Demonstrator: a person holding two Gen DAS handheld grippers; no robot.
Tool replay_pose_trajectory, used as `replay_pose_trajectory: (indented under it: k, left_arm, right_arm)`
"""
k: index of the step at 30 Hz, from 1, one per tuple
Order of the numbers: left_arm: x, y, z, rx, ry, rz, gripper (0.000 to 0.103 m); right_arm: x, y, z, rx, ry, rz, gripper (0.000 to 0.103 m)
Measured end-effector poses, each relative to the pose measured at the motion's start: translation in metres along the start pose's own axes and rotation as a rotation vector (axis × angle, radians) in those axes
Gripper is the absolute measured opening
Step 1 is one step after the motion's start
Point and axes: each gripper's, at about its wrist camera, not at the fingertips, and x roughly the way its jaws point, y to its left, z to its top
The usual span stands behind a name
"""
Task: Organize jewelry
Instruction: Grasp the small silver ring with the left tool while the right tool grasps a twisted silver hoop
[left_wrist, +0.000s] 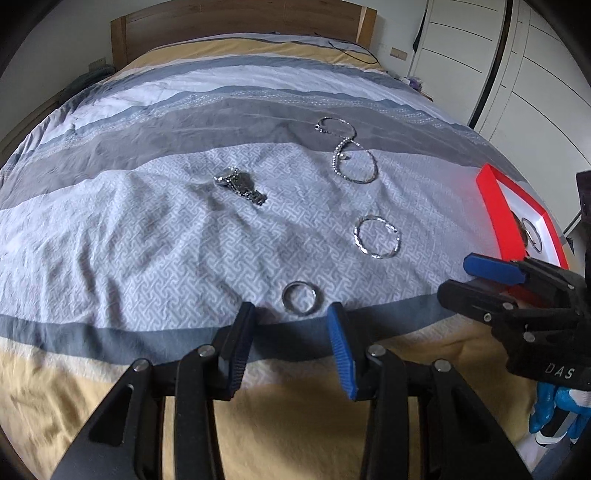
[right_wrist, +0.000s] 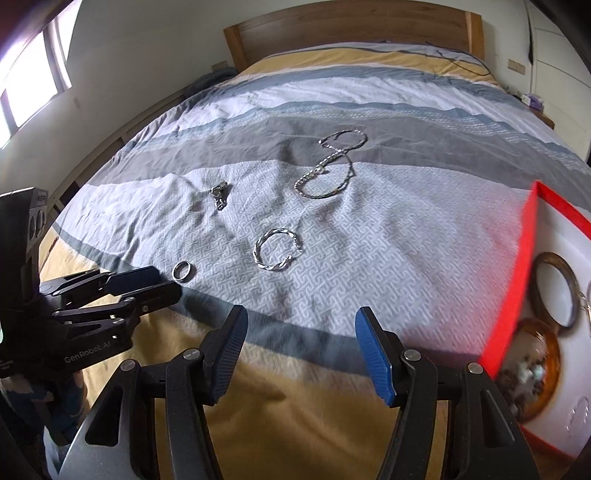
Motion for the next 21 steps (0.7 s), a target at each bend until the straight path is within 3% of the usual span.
replay_pose_trajectory:
  k: [3,6,18,21]
  left_arm:
    - [0.01,0.001,0.003,0.016,-0.003,0.002,0.032]
    - [0.013,0.01,0.004,-0.006,-0.01,-0.004,0.019]
    - [-0.01,0.038,-0.012,-0.1,-0.057,-0.048,0.019]
    - [-0.016,0.04,-0.016,-0.104,-0.057,-0.045,0.019]
  right_arm:
    - [0.017,0.005,0.005,-0.026,0.015,0.012,0.061]
    - [0.031,0.008,0.009,-0.041,0.027,0.019,0.061]
    - [0.066,0.025,0.032,-0.116,0.027,0.019,0.061]
    - [0.076,0.028,0.036,-0.122,0.025,0.002,0.051]
